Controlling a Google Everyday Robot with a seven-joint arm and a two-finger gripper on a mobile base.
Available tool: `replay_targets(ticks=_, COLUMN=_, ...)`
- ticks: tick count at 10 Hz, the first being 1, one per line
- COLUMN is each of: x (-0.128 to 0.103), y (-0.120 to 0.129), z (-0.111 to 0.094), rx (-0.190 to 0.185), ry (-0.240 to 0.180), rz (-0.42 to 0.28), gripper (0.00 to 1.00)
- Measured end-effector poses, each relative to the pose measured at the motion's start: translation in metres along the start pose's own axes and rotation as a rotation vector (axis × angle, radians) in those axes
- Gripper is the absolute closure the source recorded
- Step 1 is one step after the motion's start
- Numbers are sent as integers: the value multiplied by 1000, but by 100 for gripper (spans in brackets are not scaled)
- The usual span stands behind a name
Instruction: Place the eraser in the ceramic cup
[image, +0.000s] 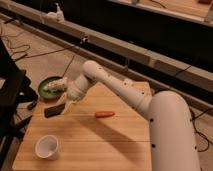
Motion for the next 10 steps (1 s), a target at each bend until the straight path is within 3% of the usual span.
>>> replay_targets(ticks=4, x=-6, y=36, z=5, rx=-78, ry=-9, rz=-28, gripper=100)
replay_targets(ticks=7, x=-12, y=76, z=22, rx=-171, ry=-7, rz=-75, gripper=100)
replay_targets(ticks=10, x=-15, y=102, z=34, rx=-227, ry=13, rz=-100, gripper=100)
